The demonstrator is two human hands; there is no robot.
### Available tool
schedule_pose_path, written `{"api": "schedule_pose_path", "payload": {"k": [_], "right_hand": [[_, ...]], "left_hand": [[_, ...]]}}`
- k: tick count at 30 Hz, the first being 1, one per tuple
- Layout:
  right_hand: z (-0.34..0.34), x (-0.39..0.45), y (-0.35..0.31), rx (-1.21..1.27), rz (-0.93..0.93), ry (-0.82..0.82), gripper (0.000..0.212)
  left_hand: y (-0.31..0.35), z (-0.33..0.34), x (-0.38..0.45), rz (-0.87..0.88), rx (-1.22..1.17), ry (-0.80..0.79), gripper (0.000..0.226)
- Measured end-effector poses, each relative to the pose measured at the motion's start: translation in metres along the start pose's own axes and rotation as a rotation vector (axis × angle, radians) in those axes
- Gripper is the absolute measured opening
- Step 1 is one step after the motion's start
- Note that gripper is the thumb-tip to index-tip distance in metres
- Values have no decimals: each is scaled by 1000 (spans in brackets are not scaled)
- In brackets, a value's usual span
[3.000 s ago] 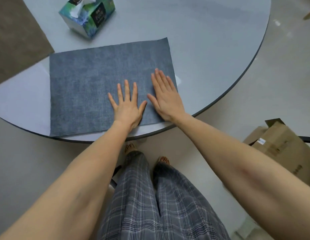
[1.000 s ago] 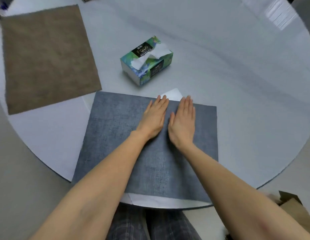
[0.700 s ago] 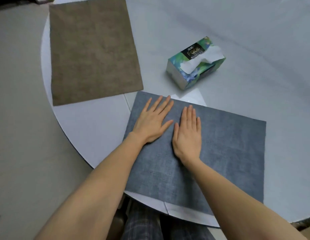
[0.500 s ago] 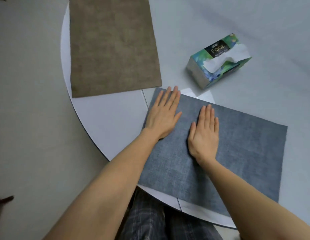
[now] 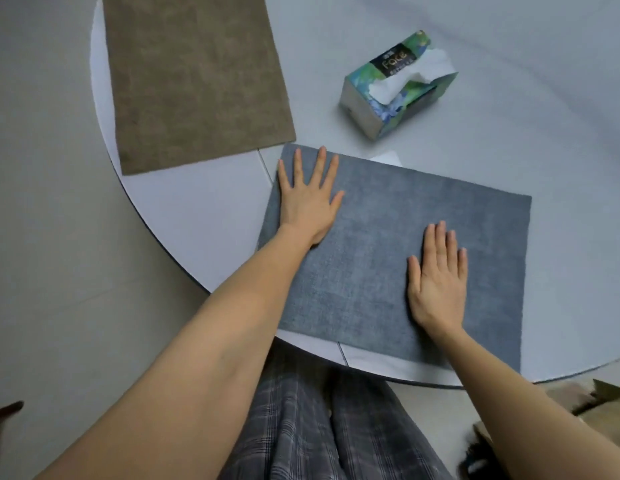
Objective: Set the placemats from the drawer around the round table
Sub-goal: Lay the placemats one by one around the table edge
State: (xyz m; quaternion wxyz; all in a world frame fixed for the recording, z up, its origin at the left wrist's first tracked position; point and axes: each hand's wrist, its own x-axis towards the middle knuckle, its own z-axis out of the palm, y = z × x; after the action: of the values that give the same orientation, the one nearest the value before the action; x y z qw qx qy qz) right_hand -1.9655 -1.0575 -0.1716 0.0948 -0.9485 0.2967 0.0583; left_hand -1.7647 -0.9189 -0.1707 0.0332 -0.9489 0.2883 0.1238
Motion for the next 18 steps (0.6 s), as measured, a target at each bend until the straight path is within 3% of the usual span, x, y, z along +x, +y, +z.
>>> {"api": "schedule_pose_path", "payload": {"k": [6,11,18], "right_hand": [[-15,-9,26,338,15,15,62],[-1,-61,77,66,-84,21,62],[-3,-108,144,17,-307,-55,66]], "left_hand": [[113,2,-88,124,-174,92,59],[155,42,-156,75,-78,-22,67],[185,30,-157,-64,-75,-97,70]]}}
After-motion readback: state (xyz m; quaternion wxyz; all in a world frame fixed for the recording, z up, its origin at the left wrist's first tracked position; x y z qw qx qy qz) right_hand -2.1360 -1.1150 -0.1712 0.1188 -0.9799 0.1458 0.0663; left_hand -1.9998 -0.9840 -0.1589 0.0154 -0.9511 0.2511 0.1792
